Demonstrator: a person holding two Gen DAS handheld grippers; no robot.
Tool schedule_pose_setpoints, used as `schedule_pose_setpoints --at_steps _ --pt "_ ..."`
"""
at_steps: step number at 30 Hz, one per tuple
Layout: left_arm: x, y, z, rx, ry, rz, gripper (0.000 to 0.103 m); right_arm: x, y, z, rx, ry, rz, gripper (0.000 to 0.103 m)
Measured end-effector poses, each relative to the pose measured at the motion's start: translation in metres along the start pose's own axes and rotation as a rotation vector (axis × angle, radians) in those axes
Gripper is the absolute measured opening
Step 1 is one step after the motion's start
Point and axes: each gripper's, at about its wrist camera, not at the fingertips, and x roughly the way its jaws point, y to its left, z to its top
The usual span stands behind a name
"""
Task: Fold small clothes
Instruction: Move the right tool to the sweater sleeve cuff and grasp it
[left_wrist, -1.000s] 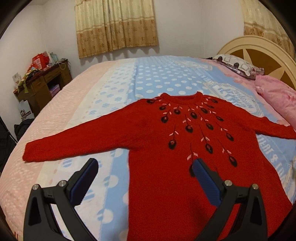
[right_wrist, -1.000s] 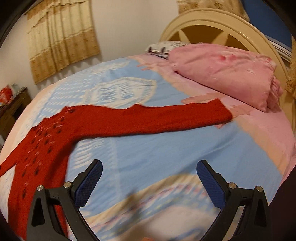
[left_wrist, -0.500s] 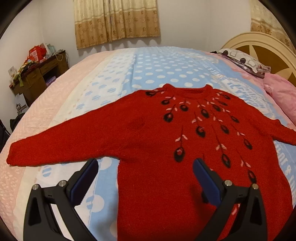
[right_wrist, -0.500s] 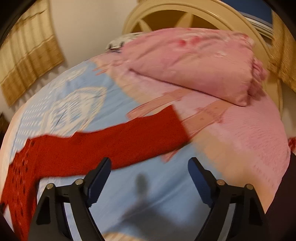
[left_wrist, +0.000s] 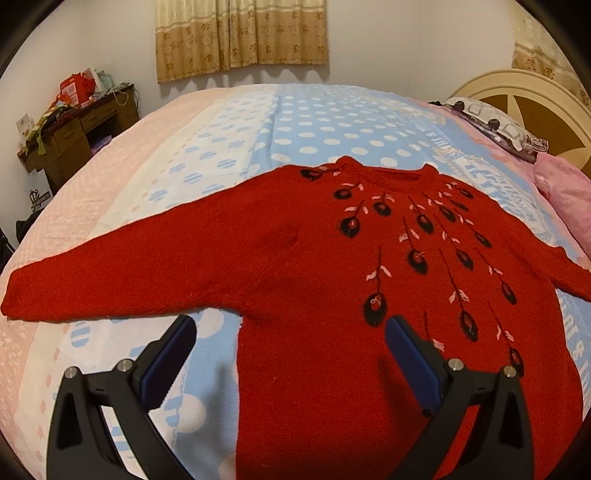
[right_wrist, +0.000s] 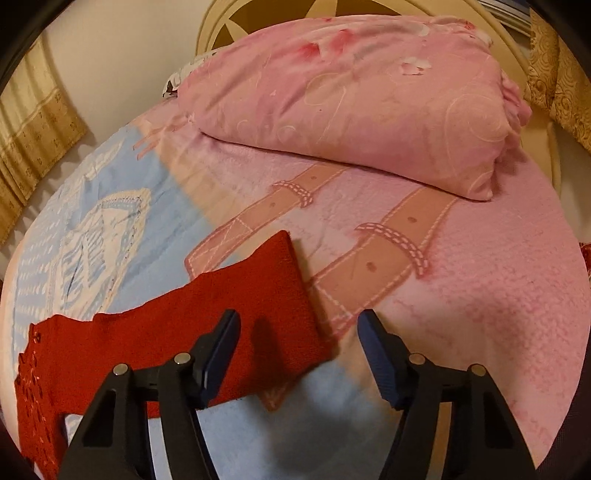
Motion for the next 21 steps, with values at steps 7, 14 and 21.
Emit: schedule_pose_setpoints --at_steps 7,14,21 --pt "0.006 0.005 -0.003 -0.017 0.027 -0.004 0.103 0.008 0.019 0.0 -0.054 0.041 0.031 0.018" --pt "0.0 0.005 -0.004 -0.009 0.015 -0.025 0.103 -0.006 0.05 -0.002 -0.103 0.016 0.086 0.012" --pt "-0.003 0.01 -0.005 -0.03 0.012 -0.051 0.103 -0.035 0.103 -0.001 -0.184 -0.031 0.162 0.011"
